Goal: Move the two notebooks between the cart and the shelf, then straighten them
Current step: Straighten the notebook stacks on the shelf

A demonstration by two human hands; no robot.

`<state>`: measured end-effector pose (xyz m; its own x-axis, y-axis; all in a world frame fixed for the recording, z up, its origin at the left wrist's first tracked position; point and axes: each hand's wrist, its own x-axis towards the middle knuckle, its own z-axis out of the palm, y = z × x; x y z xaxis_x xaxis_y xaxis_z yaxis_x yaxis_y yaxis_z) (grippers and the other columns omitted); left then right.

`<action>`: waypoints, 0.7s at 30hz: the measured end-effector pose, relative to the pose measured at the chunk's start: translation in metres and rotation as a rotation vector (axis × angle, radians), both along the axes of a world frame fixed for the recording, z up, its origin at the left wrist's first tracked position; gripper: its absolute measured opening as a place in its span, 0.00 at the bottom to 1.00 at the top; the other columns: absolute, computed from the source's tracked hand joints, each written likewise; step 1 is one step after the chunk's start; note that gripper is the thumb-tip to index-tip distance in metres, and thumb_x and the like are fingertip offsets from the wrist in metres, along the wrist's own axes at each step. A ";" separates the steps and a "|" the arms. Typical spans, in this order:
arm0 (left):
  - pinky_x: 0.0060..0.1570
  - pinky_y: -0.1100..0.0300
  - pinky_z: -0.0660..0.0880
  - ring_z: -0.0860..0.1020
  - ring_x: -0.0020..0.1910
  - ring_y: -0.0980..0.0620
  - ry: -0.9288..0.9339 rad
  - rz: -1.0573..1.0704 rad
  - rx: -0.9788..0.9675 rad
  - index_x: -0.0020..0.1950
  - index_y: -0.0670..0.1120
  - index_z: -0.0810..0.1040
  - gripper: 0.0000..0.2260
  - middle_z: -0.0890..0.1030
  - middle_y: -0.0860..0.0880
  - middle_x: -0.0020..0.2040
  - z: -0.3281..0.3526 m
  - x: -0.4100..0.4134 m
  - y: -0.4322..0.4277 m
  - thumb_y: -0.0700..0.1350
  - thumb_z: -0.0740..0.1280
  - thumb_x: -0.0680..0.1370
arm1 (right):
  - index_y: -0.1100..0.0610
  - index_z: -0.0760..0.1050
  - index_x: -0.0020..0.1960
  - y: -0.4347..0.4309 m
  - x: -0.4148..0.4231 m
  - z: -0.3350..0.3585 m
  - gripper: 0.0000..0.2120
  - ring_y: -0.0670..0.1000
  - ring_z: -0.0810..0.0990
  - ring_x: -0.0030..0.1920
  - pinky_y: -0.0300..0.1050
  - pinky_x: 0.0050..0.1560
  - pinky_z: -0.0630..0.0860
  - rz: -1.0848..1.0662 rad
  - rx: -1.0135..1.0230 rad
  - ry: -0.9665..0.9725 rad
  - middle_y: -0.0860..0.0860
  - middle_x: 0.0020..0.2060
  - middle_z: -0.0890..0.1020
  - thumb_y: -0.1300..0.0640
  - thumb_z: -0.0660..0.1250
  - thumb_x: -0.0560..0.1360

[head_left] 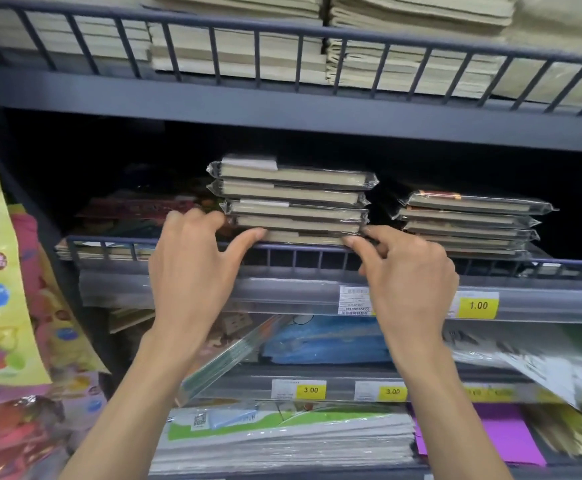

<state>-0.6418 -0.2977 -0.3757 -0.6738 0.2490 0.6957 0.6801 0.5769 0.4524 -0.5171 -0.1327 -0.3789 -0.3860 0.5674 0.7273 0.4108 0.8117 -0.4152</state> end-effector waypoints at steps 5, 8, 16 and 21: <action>0.36 0.53 0.66 0.75 0.53 0.41 -0.012 0.058 -0.064 0.47 0.41 0.86 0.26 0.83 0.44 0.41 -0.001 -0.007 -0.005 0.65 0.68 0.72 | 0.49 0.82 0.43 -0.005 -0.008 -0.005 0.16 0.55 0.78 0.30 0.43 0.29 0.71 -0.015 -0.061 -0.061 0.49 0.26 0.79 0.39 0.64 0.78; 0.39 0.54 0.66 0.74 0.59 0.43 -0.111 0.032 -0.109 0.46 0.45 0.86 0.25 0.83 0.46 0.41 0.004 -0.008 -0.006 0.66 0.68 0.72 | 0.49 0.83 0.46 -0.003 -0.004 -0.005 0.17 0.53 0.80 0.33 0.43 0.31 0.69 -0.026 -0.076 -0.109 0.48 0.27 0.80 0.38 0.63 0.78; 0.56 0.48 0.74 0.74 0.64 0.44 -0.167 -0.142 -0.125 0.61 0.42 0.83 0.28 0.83 0.46 0.56 0.009 -0.013 -0.022 0.63 0.69 0.73 | 0.52 0.81 0.62 -0.010 0.009 -0.006 0.21 0.49 0.83 0.37 0.44 0.38 0.78 0.016 -0.145 -0.050 0.45 0.27 0.82 0.40 0.68 0.76; 0.43 0.51 0.74 0.76 0.50 0.45 -0.235 -0.170 -0.144 0.40 0.49 0.83 0.17 0.80 0.49 0.39 0.011 -0.017 -0.021 0.62 0.67 0.75 | 0.51 0.81 0.61 -0.008 0.008 0.003 0.21 0.48 0.83 0.40 0.43 0.39 0.75 0.090 -0.179 -0.046 0.45 0.29 0.83 0.40 0.65 0.77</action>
<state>-0.6591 -0.3186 -0.3651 -0.7520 0.4565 0.4755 0.6591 0.5336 0.5301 -0.5086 -0.1403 -0.3757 -0.4720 0.6473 0.5986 0.3616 0.7613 -0.5382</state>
